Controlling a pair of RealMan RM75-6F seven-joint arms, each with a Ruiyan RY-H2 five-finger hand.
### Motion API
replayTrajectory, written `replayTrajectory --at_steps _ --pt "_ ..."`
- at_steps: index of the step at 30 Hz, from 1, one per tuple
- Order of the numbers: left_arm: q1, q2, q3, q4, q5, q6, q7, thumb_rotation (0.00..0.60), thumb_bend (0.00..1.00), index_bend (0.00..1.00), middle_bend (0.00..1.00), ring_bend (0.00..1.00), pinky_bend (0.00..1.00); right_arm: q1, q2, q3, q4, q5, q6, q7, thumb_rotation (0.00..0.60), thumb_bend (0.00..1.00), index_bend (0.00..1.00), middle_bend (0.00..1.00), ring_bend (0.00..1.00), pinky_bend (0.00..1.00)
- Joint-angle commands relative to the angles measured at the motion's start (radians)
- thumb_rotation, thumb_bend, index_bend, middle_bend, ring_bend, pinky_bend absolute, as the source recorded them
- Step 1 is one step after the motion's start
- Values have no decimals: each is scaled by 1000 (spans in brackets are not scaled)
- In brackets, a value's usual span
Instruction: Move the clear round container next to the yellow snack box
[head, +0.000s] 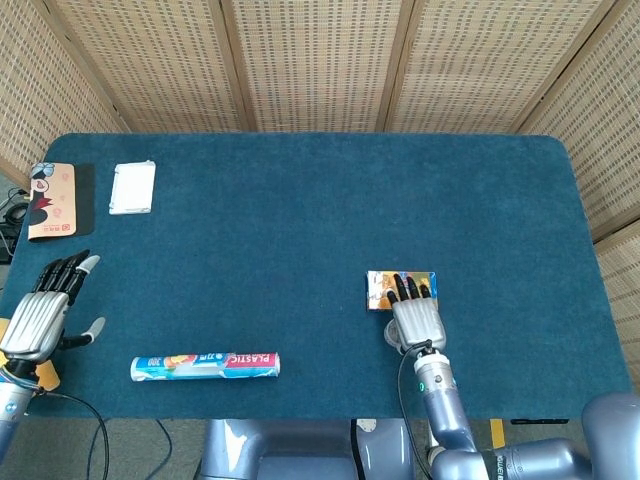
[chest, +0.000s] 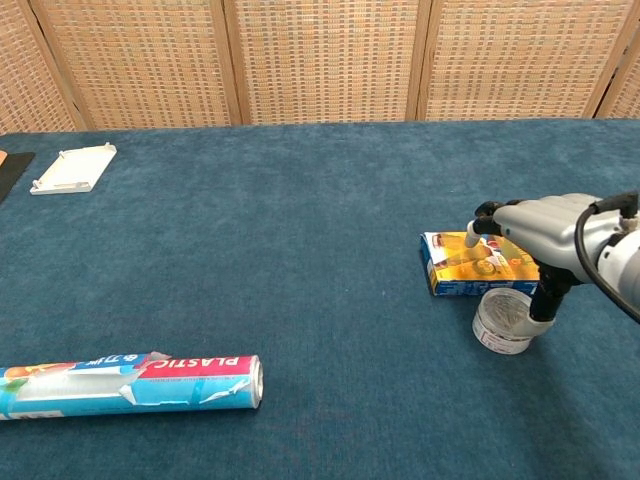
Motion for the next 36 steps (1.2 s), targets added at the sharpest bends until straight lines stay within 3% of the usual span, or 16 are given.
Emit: replayTrajectory --at_steps 1,6,14,26,36 --pt "7 -5 -6 13 -1 22 1 600 335 0 0 0 0 -9 8 -1 -2 -60 24 6 600 18 164 0 0 130" --pt "9 -4 -12 11 -16 21 -8 600 335 0 0 0 0 -27 34 0 -16 -111 36 19 600 19 163 0 0 120" --pt "5 -41 -27 32 -83 12 72 600 335 0 0 0 0 -105 87 -68 97 -322 24 190 600 20 151 0 0 99" --pt "9 -101 -32 48 -103 46 163 600 336 0 0 0 0 -268 162 -132 304 -606 63 592 600 14 101 0 0 76" --pt "56 -154 17 108 -72 78 158 600 327 0 0 0 0 -378 193 -119 506 -686 67 863 600 9 40 0 0 54"
